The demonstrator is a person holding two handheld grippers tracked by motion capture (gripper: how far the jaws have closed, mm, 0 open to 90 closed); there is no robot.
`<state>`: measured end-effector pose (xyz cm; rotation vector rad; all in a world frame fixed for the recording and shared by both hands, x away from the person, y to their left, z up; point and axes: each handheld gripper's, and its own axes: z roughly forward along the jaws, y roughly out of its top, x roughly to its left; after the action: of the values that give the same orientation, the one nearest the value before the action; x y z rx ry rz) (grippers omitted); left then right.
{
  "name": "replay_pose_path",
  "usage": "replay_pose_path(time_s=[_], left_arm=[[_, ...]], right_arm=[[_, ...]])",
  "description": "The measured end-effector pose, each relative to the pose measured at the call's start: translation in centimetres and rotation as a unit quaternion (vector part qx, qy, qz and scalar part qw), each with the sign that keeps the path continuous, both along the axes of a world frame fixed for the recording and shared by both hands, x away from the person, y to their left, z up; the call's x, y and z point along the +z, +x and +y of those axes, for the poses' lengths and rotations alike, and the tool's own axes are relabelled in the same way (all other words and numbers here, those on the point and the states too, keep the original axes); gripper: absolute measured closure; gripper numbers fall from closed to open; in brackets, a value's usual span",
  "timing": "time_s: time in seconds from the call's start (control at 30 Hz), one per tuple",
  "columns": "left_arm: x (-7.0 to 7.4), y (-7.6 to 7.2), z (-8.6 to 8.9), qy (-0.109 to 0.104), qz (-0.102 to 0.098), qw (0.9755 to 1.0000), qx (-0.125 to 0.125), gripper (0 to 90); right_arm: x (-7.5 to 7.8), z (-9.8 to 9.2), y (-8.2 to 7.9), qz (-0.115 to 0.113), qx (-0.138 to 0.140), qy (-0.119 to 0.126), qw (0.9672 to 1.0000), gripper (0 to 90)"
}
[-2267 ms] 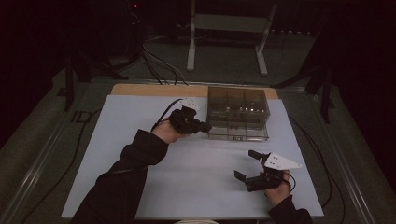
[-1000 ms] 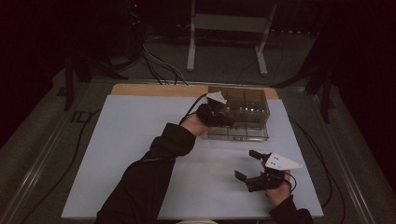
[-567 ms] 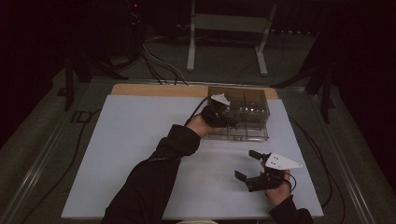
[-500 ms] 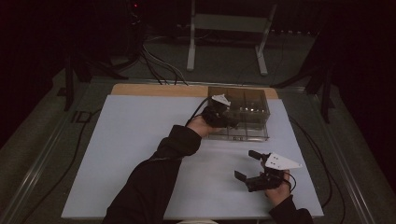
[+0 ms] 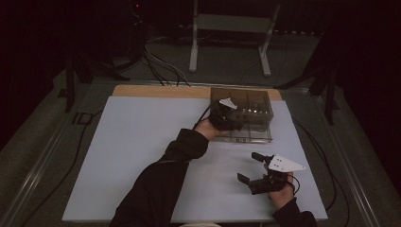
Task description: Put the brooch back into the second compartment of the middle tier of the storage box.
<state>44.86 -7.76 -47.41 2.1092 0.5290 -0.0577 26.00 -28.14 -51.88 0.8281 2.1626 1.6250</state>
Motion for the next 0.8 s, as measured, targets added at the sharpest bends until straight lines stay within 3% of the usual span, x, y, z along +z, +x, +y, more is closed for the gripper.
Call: replay_pose_path(time_s=[0.6,0.8], left_arm=[[-0.8,0.6,-2.0,0.027,-0.012,0.9995,0.008,87.4],[-1.1,0.5,-2.5,0.051,-0.031,0.9982,0.011,87.3]], right_arm=[[0.1,-0.1,0.1,-0.001,-0.001,0.003,1.0000,0.0],[0.1,-0.1,0.1,-0.002,0.000,0.003,1.0000,0.0]])
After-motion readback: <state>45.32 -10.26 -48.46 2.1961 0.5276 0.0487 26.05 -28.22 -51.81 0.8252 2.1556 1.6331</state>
